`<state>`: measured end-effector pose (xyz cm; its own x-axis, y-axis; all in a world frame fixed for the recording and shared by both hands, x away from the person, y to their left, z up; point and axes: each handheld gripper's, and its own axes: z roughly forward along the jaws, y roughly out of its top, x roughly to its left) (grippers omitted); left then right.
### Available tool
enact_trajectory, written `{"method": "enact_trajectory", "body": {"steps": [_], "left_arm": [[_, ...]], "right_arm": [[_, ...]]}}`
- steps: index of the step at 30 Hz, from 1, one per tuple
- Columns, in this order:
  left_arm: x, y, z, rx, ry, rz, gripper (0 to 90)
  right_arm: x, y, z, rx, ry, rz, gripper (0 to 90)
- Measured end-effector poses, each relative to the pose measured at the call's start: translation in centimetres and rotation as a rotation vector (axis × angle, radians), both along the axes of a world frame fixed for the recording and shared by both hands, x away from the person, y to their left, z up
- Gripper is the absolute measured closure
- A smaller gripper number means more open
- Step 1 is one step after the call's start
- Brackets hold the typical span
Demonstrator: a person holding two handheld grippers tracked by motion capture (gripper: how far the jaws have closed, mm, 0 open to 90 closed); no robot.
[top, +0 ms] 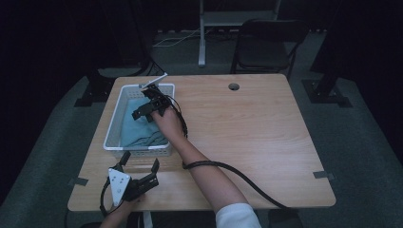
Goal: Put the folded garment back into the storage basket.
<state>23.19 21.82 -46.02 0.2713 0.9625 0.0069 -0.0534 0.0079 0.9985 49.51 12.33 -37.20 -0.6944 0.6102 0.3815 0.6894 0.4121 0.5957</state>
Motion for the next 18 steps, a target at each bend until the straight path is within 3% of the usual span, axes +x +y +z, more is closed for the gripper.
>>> {"method": "enact_trajectory", "body": {"steps": [10, 15, 18], "left_arm": [[0.0, 0.0, 0.0, -0.004, 0.000, 0.003, 3.8], [0.0, 0.0, 0.0, -0.001, 0.000, 0.000, 3.8], [0.0, 0.0, 0.0, 0.001, 0.000, 0.000, 3.8]], "right_arm": [[-0.9, -0.3, 1.1, 0.053, -0.067, 0.014, 0.7], [-1.5, -0.8, 1.4, 0.101, -0.075, 0.024, 0.8], [-1.8, -1.0, 1.6, 0.091, -0.092, 0.029, 0.8]]}}
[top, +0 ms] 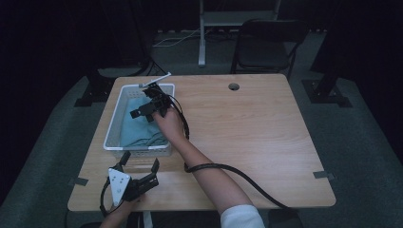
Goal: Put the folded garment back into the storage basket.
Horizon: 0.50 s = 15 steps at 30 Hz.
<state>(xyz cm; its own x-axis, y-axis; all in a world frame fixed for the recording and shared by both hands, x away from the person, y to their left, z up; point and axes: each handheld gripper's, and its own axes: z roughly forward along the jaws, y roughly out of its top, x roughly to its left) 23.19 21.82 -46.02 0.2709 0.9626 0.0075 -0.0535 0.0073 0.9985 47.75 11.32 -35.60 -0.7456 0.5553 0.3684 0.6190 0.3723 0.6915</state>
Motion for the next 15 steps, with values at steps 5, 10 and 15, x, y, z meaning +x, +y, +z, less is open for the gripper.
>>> {"method": "enact_trajectory", "body": {"steps": [5, 10, 15], "left_arm": [[0.0, 0.0, 0.0, -0.001, -0.001, -0.001, 3.8], [0.0, 0.0, 0.0, 0.000, 0.000, -0.002, 3.8], [0.0, 0.0, 0.0, 0.000, 0.001, -0.003, 3.8]], "right_arm": [[-0.4, -1.0, 0.6, 0.063, -0.021, -0.004, 0.8], [-0.8, -2.1, 1.5, 0.080, -0.063, -0.023, 1.8], [-1.2, -2.9, 1.9, 0.121, -0.073, -0.012, 1.8]]}}
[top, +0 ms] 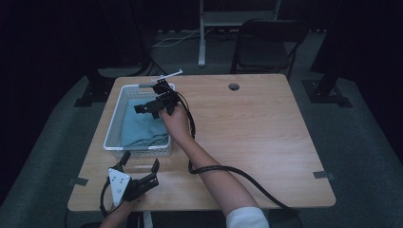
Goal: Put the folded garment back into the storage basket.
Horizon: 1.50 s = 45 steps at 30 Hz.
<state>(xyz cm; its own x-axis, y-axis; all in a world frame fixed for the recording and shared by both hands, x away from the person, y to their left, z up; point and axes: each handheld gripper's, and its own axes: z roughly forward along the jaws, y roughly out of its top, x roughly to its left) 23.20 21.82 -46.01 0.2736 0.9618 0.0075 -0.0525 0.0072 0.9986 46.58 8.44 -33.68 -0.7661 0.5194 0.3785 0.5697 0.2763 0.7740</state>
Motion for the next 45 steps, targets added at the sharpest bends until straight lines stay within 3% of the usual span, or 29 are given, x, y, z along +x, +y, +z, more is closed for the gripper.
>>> {"method": "enact_trajectory", "body": {"steps": [4, 8, 10, 17, 22, 33, 36, 45], "left_arm": [[0.0, 0.0, 0.0, 0.001, 0.000, 0.000, 3.8], [0.0, 0.0, 0.0, 0.002, 0.000, 0.000, 3.8], [0.0, 0.0, 0.0, 0.001, 0.000, 0.000, 3.8], [0.0, 0.0, 0.0, 0.003, 0.002, 0.002, 3.8], [0.0, 0.0, 0.0, 0.002, 0.001, 0.003, 3.8], [0.0, -0.1, 0.0, 0.010, 0.006, 0.005, 3.9], [0.1, -0.1, 0.0, 0.011, 0.011, 0.005, 3.8], [0.1, -0.1, 0.0, 0.013, 0.014, 0.005, 3.8]], "right_arm": [[-0.3, -0.8, 0.0, 0.025, -0.012, 0.005, 1.8], [-0.7, -1.7, 0.3, 0.022, -0.063, 0.003, 1.7], [-0.8, -2.2, 0.5, 0.053, -0.080, 0.018, 1.7], [-1.7, -3.6, 1.6, 0.064, -0.124, 0.018, 1.7], [-2.3, -4.7, 2.1, 0.090, -0.137, 0.010, 1.7], [-3.7, -8.5, 3.6, 0.078, -0.162, -0.031, 1.7], [-4.3, -9.6, 3.7, 0.065, -0.174, -0.041, 1.7], [-5.4, -12.2, 3.8, 0.091, -0.198, -0.068, 1.7]]}}
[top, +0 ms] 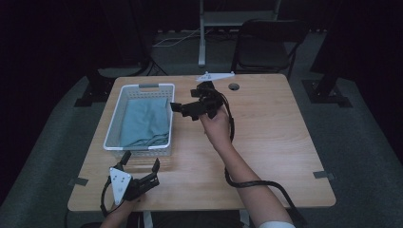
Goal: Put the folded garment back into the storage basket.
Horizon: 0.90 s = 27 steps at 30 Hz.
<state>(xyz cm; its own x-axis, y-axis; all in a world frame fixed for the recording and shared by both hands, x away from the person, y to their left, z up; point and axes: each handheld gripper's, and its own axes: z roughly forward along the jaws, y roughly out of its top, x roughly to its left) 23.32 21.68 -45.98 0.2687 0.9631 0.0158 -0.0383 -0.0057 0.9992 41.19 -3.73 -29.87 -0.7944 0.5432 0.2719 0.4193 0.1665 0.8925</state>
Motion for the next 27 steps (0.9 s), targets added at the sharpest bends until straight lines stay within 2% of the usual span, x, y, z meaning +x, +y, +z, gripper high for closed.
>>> {"method": "enact_trajectory", "body": {"steps": [6, 9, 11, 19, 23, 27], "left_arm": [[0.0, 0.0, 0.0, 0.001, 0.002, 0.007, 3.8], [0.0, 0.0, 0.0, 0.002, 0.003, 0.007, 3.8], [0.0, 0.0, 0.0, 0.002, 0.003, 0.007, 3.9], [0.1, 0.0, 0.0, 0.001, 0.004, 0.006, 3.8], [0.0, 0.0, 0.0, 0.002, 0.003, 0.007, 3.9], [0.0, 0.0, 0.0, -0.001, -0.002, 0.007, 3.8]], "right_arm": [[-0.8, -1.8, 0.2, 0.011, -0.011, -0.017, 1.7], [-1.3, -2.9, 0.4, 0.046, -0.010, -0.023, 1.7], [-1.7, -3.6, 0.6, 0.024, -0.033, -0.045, 1.7], [-2.4, -7.0, 0.9, 0.024, -0.043, -0.104, 1.7], [-2.9, -8.6, 0.5, 0.024, -0.044, -0.135, 1.7], [-3.4, -10.0, -0.4, 0.023, -0.037, -0.159, 1.7]]}}
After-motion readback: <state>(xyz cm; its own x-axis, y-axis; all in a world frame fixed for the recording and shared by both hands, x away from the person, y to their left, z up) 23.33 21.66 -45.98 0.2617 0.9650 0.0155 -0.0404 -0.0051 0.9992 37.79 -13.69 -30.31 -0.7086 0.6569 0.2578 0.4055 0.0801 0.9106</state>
